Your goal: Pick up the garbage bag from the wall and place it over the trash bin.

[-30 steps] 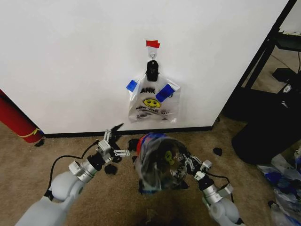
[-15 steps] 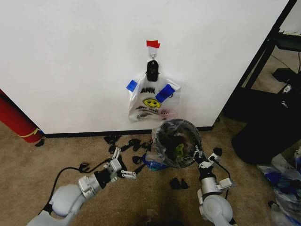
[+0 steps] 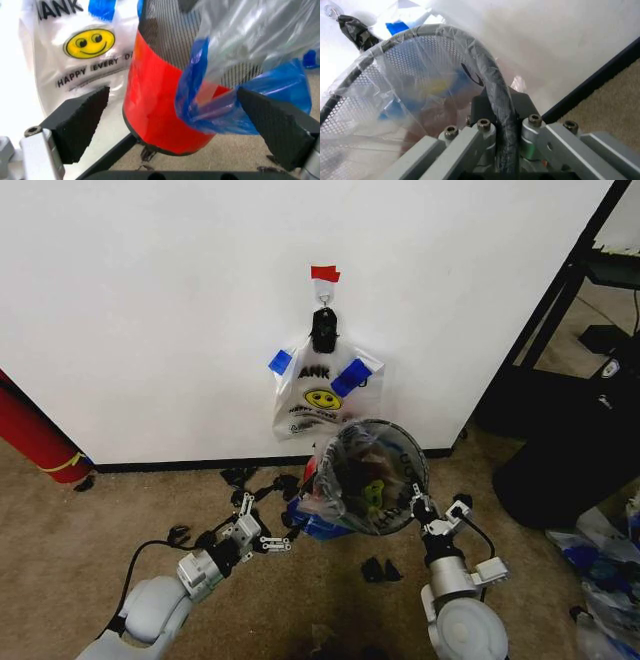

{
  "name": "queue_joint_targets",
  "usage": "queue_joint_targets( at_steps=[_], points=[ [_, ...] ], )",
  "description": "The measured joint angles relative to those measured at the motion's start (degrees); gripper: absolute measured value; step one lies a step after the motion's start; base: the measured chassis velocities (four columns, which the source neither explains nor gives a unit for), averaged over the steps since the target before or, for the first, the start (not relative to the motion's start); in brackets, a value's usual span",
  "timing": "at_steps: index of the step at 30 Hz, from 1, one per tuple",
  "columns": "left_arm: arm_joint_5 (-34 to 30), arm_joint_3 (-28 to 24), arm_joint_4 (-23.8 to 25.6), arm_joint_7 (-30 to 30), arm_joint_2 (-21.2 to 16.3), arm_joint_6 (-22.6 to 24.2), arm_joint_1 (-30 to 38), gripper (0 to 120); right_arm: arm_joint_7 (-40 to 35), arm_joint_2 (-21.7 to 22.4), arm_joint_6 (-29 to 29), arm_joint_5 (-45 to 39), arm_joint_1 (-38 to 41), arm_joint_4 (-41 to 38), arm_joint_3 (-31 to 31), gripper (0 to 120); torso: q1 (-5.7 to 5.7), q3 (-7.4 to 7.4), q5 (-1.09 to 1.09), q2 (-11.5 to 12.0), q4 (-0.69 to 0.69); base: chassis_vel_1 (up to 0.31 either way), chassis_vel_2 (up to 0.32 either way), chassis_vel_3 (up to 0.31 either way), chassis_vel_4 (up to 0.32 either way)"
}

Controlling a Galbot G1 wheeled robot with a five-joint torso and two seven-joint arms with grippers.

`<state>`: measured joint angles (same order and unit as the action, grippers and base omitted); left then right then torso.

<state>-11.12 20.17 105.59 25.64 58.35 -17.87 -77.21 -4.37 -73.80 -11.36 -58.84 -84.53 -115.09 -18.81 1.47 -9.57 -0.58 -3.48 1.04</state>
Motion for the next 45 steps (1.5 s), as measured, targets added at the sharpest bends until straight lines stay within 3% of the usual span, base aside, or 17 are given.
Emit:
queue_joint_targets(
  at_steps=[6, 14, 20, 23, 25, 26, 28, 34, 37, 39, 45],
  points=[
    [1.71, -0.34, -1.88, -1.65, 0.72, -0.03, 0.90, 100, -2.36, -0.13, 1.59, -1.13, -1.02, -2.59, 0.59, 0, 0.00, 0.00, 0.00, 0.00, 0.00, 0.000, 0.000, 0.000, 0.000],
    [3.32, -0.68, -2.41, -11.44, 1.39, 1.79, 1.37, 100, -5.69, 0.57, 5.28, -2.49, -2.42, -5.30, 1.01, 0, 0.00, 0.00, 0.00, 0.00, 0.00, 0.000, 0.000, 0.000, 0.000],
    [3.98, -0.46, -2.43, -12.68, 1.57, 2.13, 1.03, 100, -6.22, 0.57, 5.62, -2.44, -2.10, -5.56, 1.33, 0, 0.00, 0.00, 0.00, 0.00, 0.00, 0.000, 0.000, 0.000, 0.000],
    [3.69, 0.01, -1.80, -9.85, 0.96, 1.11, 0.02, 100, -6.13, 0.49, 5.51, -1.77, -1.68, -5.28, 1.28, 0, 0.00, 0.00, 0.00, 0.00, 0.00, 0.000, 0.000, 0.000, 0.000],
    [2.17, 0.72, -1.45, -1.66, 0.84, -1.65, -0.55, 100, -5.73, 0.17, 5.06, -1.09, -1.33, -4.50, 1.26, 0, 0.00, 0.00, 0.00, 0.00, -0.01, 0.000, 0.000, 0.000, 0.000],
    [2.17, 0.72, -1.45, -1.66, 0.84, -1.65, -0.55, 100, -5.73, 0.17, 5.06, -1.09, -1.33, -4.50, 1.26, 0, 0.00, 0.00, 0.00, 0.00, -0.01, 0.000, 0.000, 0.000, 0.000],
    [2.11, 1.29, -1.62, 4.42, 0.90, -3.70, -0.66, 100, -5.32, -0.38, 4.30, -0.33, -0.86, -3.55, 1.25, 0, 0.00, 0.00, 0.00, 0.00, 0.01, 0.000, 0.000, 0.000, 0.000],
    [8.19, 2.55, -3.30, 3.59, 1.25, -5.65, -1.04, 100, -6.63, -1.64, 4.03, 0.63, 0.02, -2.39, 1.63, 0, 0.00, 0.00, 0.00, 0.00, 0.00, 0.000, 0.000, 0.000, 0.000],
    [17.56, 4.03, -5.29, -8.64, 1.34, -1.65, -1.97, 100, -10.37, -2.16, 5.30, 1.84, 0.47, -2.31, 1.84, 0, 0.00, 0.00, -0.01, 0.00, 0.01, 0.000, 0.000, 0.000, 0.000],
    [20.46, 4.05, -6.12, -17.50, 1.36, 2.43, -2.70, 100, -13.74, -2.22, 7.55, 2.54, 1.03, -2.16, 1.84, 0, 0.00, 0.00, -0.01, 0.00, 0.00, 0.000, 0.000, 0.000, 0.000],
    [22.11, 3.41, -6.52, -27.31, 1.88, 7.95, -4.11, 100, -20.23, -1.87, 14.87, 2.82, 2.64, -1.70, 1.72, 0, 0.00, 0.00, 0.00, 0.00, 0.00, 0.000, 0.000, 0.000, 0.000]
  ],
)
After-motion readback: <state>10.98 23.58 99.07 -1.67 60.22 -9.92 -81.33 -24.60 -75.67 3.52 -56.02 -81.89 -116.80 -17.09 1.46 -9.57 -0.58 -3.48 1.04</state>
